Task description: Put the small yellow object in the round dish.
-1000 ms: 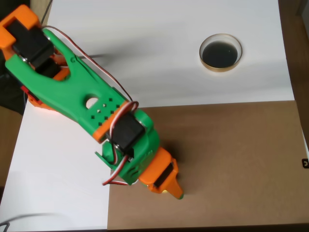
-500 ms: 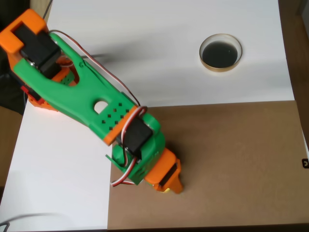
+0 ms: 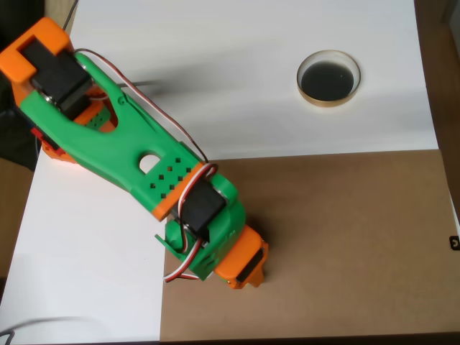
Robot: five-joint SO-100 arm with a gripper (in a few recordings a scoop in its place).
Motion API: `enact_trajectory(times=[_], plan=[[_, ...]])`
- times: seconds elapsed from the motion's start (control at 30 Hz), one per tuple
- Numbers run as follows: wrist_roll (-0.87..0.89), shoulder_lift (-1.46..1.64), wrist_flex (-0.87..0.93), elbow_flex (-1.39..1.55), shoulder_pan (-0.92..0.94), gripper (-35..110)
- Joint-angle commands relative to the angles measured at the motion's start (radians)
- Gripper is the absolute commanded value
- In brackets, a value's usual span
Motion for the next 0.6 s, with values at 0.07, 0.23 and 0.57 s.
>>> enact_trajectory(times=[0.07,0.23,0.57], plan=[[-0.025,0.044,0.008,-0.055,-0.009,0],[-0.049,0.101,0.015,-0.046,-0.006,0],[-0.166,0.215,0.092,-0.060,-0.077,0]])
